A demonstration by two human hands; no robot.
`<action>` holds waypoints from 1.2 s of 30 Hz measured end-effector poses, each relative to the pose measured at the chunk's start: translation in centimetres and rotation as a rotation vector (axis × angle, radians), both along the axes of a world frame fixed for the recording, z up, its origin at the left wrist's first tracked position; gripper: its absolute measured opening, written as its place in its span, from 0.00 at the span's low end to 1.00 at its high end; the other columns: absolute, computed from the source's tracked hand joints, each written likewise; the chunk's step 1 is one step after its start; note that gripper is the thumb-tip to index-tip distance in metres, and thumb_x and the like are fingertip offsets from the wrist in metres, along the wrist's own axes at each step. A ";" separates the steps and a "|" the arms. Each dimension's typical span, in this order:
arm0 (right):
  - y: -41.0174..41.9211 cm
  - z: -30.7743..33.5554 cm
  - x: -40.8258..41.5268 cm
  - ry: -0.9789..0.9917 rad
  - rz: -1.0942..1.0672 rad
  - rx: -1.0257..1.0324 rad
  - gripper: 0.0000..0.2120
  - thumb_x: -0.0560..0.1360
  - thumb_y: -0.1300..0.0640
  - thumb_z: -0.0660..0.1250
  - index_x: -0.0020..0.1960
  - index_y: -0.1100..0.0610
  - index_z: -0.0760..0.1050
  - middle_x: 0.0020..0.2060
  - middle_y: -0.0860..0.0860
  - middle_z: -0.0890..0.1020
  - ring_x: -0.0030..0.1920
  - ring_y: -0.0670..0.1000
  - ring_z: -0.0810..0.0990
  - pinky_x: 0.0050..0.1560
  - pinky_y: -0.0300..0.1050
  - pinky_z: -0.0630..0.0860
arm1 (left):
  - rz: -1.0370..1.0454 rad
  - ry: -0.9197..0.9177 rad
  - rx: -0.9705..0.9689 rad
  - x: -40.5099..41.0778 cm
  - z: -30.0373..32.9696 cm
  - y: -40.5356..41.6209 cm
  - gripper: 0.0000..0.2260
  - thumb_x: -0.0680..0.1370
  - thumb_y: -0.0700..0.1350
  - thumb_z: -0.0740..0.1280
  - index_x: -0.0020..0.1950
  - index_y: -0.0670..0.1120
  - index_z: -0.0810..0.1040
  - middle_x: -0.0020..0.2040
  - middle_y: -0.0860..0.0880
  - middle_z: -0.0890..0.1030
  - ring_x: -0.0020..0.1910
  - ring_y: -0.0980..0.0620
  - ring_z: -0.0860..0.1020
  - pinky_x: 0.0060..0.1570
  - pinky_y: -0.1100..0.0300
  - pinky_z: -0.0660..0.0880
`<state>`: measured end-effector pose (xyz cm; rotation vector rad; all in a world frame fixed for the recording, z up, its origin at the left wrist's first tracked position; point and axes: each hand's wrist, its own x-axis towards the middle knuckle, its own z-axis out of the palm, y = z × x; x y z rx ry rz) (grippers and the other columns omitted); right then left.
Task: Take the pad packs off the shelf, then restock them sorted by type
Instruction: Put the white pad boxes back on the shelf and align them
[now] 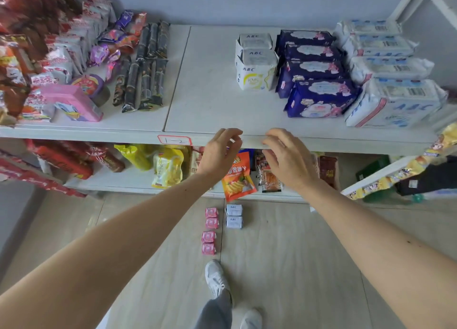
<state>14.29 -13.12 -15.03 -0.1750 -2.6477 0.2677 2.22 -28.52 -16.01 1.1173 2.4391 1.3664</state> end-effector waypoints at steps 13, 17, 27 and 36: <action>-4.0 -19.1 9.5 -0.126 0.041 -0.227 0.09 0.74 0.59 0.67 0.53 0.59 0.78 0.53 0.54 0.78 0.47 0.56 0.80 0.42 0.50 0.79 | 0.034 -0.258 -0.210 10.0 -19.9 -6.9 0.07 0.78 0.40 0.64 0.55 0.45 0.78 0.51 0.49 0.77 0.43 0.52 0.78 0.43 0.62 0.75; -5.4 -29.4 8.9 -0.220 0.006 -0.270 0.09 0.70 0.62 0.72 0.51 0.60 0.79 0.51 0.54 0.79 0.43 0.57 0.80 0.38 0.49 0.78 | 0.047 -0.348 -0.276 11.0 -29.6 -8.7 0.07 0.78 0.41 0.64 0.55 0.44 0.78 0.51 0.50 0.76 0.43 0.53 0.77 0.42 0.71 0.70; -7.2 -57.6 6.9 -0.513 -0.064 -0.274 0.20 0.71 0.55 0.73 0.60 0.58 0.75 0.58 0.52 0.77 0.54 0.58 0.76 0.50 0.51 0.74 | -0.116 -0.239 -0.556 6.9 -57.0 -10.5 0.15 0.75 0.52 0.59 0.58 0.49 0.77 0.57 0.50 0.76 0.50 0.48 0.78 0.48 0.49 0.76; -6.5 -72.7 3.2 -0.725 -0.145 -0.327 0.42 0.63 0.45 0.77 0.71 0.49 0.61 0.67 0.56 0.63 0.65 0.60 0.65 0.59 0.52 0.69 | -0.160 0.036 -0.610 0.6 -71.9 -5.6 0.17 0.78 0.44 0.61 0.67 0.45 0.72 0.69 0.47 0.70 0.67 0.43 0.67 0.66 0.55 0.61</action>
